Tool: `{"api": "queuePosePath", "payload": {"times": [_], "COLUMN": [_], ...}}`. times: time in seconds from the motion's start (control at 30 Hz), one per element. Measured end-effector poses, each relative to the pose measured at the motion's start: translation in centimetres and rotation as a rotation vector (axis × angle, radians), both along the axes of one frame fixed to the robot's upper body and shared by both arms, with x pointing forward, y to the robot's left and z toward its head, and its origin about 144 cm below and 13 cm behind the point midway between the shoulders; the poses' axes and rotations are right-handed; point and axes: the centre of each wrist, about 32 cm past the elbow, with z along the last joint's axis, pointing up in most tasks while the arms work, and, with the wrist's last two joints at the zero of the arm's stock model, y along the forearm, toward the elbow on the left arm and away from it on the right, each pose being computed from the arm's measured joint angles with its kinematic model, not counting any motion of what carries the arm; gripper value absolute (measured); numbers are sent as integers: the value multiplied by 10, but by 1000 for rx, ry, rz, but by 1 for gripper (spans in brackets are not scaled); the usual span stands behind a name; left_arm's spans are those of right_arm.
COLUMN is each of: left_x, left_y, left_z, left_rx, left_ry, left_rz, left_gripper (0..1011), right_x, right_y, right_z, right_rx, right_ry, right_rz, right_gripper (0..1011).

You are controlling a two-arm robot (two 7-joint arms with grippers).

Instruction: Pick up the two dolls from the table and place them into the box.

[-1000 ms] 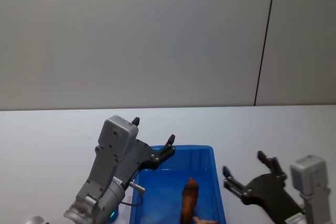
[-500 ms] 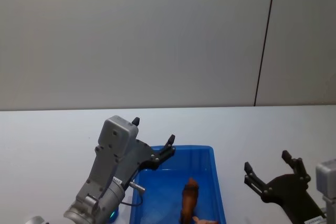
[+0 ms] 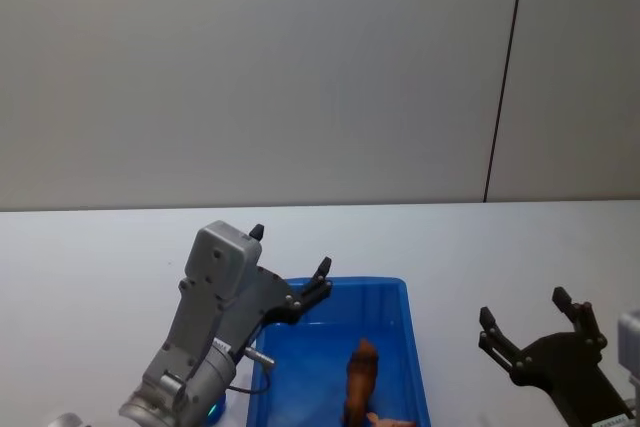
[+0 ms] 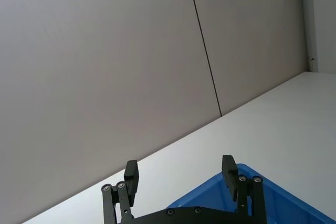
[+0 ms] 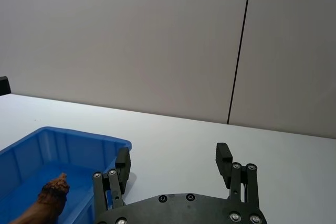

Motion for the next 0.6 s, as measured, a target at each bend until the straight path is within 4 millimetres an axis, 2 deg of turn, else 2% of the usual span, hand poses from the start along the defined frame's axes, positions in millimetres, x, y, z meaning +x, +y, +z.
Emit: {"api": "queuePosePath", "payload": {"times": [0.6], "left_x": [-24], "left_y": [22], "left_z": [-1], "left_rx": [-5], "left_ry": [70], "left_rz": [161], "left_gripper": [1001], "right_x": [-1], "right_y": [-1], "right_z": [0], "right_rx": [3], "right_ry": [-2], "right_rz": [-12], "right_gripper": [1001]}}
